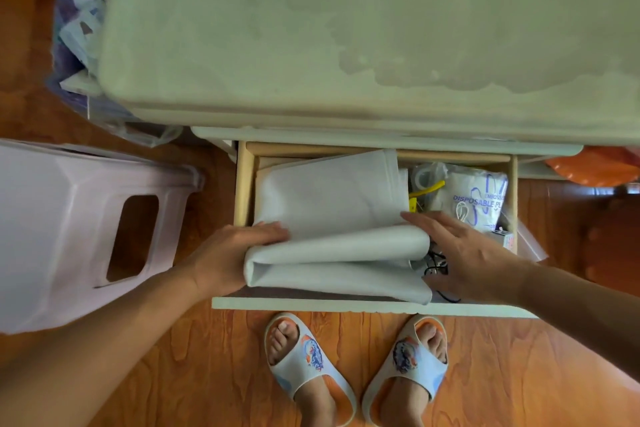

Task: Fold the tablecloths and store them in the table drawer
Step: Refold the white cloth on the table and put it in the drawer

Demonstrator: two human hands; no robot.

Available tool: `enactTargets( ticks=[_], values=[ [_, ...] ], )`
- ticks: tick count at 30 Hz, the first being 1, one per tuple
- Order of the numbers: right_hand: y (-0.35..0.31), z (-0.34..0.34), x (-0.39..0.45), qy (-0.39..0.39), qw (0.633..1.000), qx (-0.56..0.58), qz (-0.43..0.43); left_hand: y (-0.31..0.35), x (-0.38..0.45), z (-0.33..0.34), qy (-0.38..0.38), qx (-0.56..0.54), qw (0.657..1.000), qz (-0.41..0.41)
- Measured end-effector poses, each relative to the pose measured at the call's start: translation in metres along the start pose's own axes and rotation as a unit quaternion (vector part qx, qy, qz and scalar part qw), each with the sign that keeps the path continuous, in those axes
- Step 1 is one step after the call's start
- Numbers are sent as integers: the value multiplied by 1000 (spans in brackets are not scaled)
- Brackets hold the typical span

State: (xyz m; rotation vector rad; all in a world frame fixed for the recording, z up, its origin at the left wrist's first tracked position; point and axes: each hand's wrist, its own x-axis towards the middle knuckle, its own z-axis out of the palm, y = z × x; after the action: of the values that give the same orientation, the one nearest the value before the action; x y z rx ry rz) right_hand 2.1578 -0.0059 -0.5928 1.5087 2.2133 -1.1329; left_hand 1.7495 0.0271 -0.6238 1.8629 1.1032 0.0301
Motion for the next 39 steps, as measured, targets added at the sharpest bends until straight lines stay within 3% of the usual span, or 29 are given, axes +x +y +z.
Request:
enactTargets(
  ticks=[3,6,8,11,16,20,23,26,30,33,36,39],
  values=[
    [4,10,2,60,995,71,36,10,1,-4,7,-71,994,-83],
    [5,15,-10,53,996,66,20,11,5,-2,15,-118,978,-171],
    [2,17,-9,29,998,46,22,12,9,-3,16,-150,969,-197],
    [-5,13,10,32,987,146,65,22,18,-10,23,-241,949,-201],
    [-8,11,29,65,927,361,74,33,18,-5,47,-281,934,-216],
    [-23,20,31,130,867,462,135,47,4,2,145,-269,937,-167],
    [-28,22,30,154,866,450,154,65,-11,7,208,-196,949,-137],
    [-36,20,26,148,889,406,153,60,-20,11,165,-68,973,-143],
    [-48,10,30,140,861,457,174,42,0,8,210,-56,960,-176],
    [-54,11,46,189,842,453,224,37,21,10,249,-53,949,-188],
    [-57,17,62,214,859,368,286,37,38,14,279,-39,938,-202],
    [-63,13,77,203,863,300,352,42,56,12,277,-37,921,-272]
  ],
)
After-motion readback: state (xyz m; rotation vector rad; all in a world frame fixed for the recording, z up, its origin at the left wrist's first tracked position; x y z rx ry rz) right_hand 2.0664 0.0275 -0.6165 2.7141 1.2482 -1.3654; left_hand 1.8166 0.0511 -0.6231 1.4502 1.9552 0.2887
